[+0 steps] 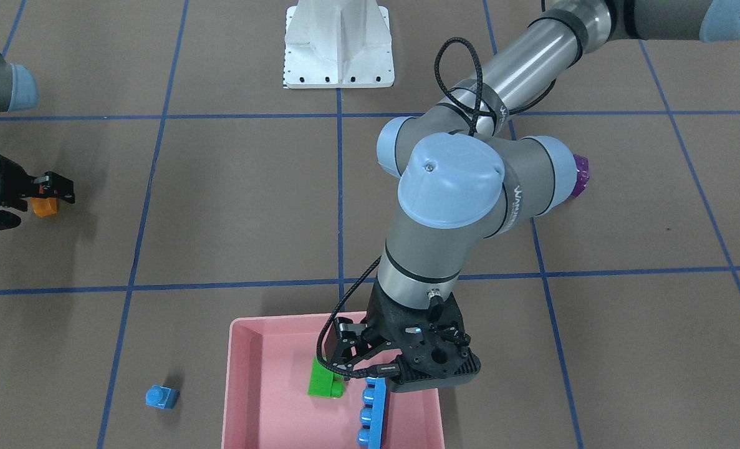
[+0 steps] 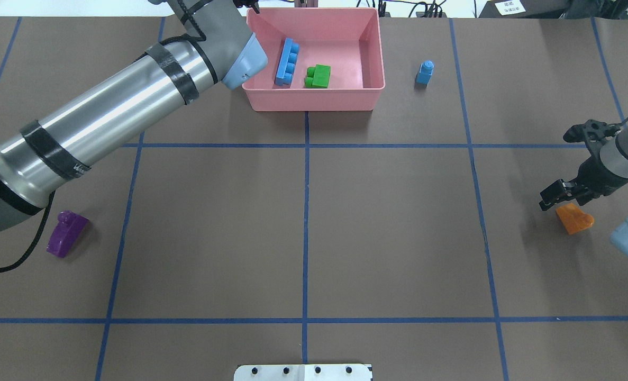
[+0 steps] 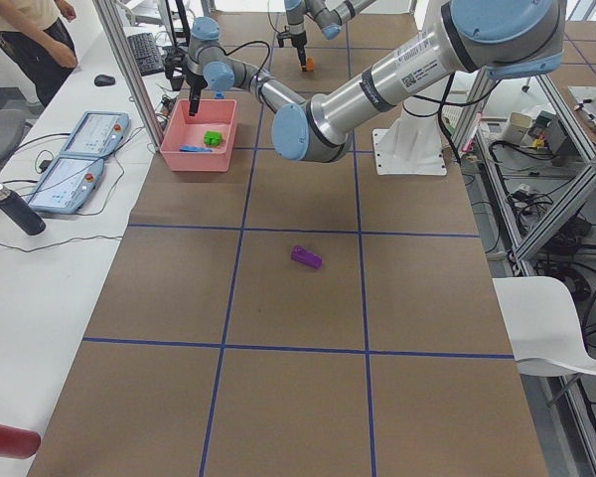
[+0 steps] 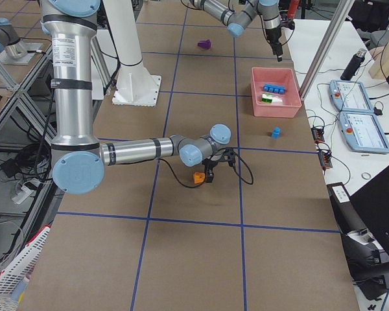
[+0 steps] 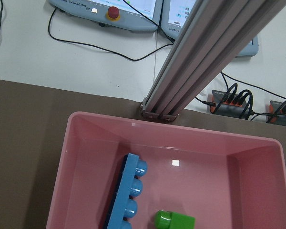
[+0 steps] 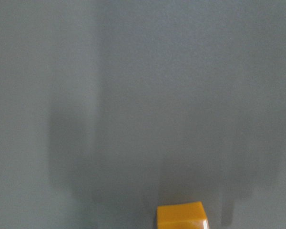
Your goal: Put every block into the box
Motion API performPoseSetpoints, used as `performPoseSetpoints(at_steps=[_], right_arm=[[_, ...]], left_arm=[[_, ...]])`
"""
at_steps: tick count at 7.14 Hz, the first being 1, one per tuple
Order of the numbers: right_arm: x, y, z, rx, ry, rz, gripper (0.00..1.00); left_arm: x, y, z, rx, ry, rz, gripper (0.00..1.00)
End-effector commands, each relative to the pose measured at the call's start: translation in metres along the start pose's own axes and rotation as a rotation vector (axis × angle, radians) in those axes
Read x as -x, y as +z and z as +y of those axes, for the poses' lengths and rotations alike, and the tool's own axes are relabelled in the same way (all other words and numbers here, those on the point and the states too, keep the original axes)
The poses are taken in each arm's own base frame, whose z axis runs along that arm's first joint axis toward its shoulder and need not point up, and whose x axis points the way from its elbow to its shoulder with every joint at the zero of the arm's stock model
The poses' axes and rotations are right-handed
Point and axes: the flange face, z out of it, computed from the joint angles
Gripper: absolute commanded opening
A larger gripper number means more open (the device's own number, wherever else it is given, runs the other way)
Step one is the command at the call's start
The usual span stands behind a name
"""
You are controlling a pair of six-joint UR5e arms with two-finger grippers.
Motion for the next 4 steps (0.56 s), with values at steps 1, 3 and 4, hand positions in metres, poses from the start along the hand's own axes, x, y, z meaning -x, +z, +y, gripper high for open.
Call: performPoseSetpoints(at_steps=[1,3,4], right_arm=[[-0.009,0.003,0.016,0.016,-0.007,0.01,0.95],[-0.012,-0.002,0.03,0.015,-0.009,0.007,0.02],[-0.008,-0.004,0.03,0.013,-0.018,0.003,0.0]], left_arm=[[-0.004,0.005,0.009,0.01,-0.012,0.002,1.0],[-0.005,0.004,0.009,0.01,-0.017,0.003,1.0],[-0.004,0.005,0.01,0.012,-0.015,0.002,1.0]])
